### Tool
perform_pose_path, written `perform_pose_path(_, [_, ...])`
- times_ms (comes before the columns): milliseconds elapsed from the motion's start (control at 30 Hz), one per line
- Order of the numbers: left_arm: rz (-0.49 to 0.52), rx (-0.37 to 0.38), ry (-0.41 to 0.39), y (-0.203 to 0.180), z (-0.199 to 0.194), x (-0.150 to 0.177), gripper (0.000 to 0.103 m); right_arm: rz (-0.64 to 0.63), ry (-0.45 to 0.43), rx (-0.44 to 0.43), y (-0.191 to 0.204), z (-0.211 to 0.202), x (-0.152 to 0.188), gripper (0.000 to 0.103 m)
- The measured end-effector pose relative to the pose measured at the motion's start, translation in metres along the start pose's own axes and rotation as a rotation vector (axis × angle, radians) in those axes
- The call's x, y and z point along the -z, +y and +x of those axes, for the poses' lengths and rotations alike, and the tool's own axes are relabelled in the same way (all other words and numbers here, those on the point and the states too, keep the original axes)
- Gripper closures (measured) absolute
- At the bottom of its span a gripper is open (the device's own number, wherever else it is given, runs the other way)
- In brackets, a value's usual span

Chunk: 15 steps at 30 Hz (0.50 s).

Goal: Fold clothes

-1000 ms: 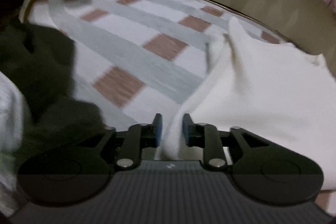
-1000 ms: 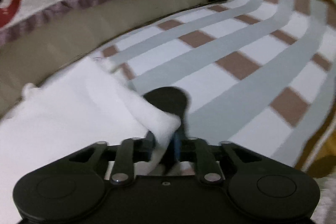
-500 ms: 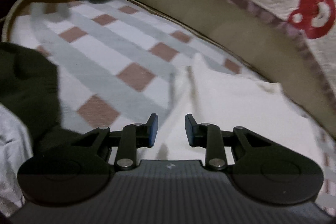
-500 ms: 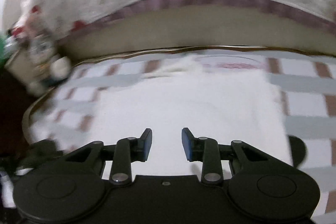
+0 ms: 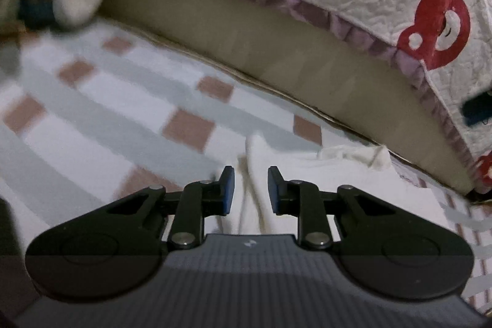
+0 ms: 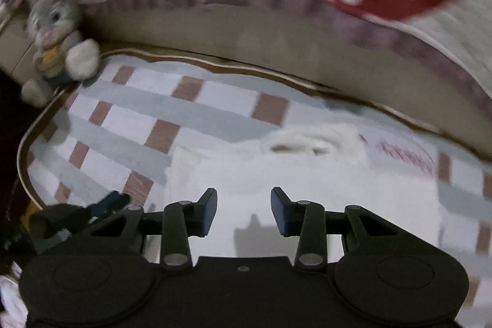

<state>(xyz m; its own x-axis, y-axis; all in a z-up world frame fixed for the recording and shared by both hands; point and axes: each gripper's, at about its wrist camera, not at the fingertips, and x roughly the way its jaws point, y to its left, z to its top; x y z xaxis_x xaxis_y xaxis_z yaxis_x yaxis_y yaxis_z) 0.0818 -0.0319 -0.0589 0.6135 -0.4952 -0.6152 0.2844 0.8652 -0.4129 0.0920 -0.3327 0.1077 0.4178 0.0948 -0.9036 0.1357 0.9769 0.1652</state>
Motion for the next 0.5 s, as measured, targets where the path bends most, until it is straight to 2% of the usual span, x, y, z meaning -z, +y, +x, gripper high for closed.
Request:
perform_pose_path(33, [-0.004,0.022,0.014,0.004,0.005,0.007,0.082,-0.020,0.002,-0.020,0.001,0.012,-0.002,0.060])
perform_pose_path(67, [0.010,0.043,0.015,0.008,0.011,0.014,0.082,-0.039,0.006,-0.040,0.001,0.025,-0.004,0.070])
perform_pose_path(133, [0.073,0.007,0.028,0.007,0.022,0.013,0.082,-0.062,0.016,-0.094,-0.004,0.052,-0.007,0.088])
perform_pose_path(167, [0.091,0.025,-0.013,0.006,0.022,0.009,0.082,-0.076,0.000,-0.111,-0.008,0.065,-0.008,0.092])
perform_pose_path(200, [0.104,0.044,-0.053,0.006,0.022,0.005,0.082,-0.095,-0.018,-0.116,-0.009,0.079,-0.010,0.093])
perform_pose_path(267, [0.065,0.099,-0.095,0.008,0.030,-0.003,0.082,-0.128,-0.038,-0.110,-0.011,0.107,-0.013,0.095])
perform_pose_path(333, [0.105,0.116,-0.060,-0.001,0.046,-0.008,0.082,-0.156,-0.017,-0.097,-0.012,0.132,-0.015,0.095])
perform_pose_path(367, [0.125,0.125,-0.043,-0.006,0.054,-0.011,0.082,-0.159,-0.007,-0.102,-0.013,0.142,-0.016,0.091])
perform_pose_path(500, [0.223,0.180,0.029,-0.040,0.091,-0.027,0.082,-0.056,0.041,-0.164,-0.031,0.177,-0.027,0.087])
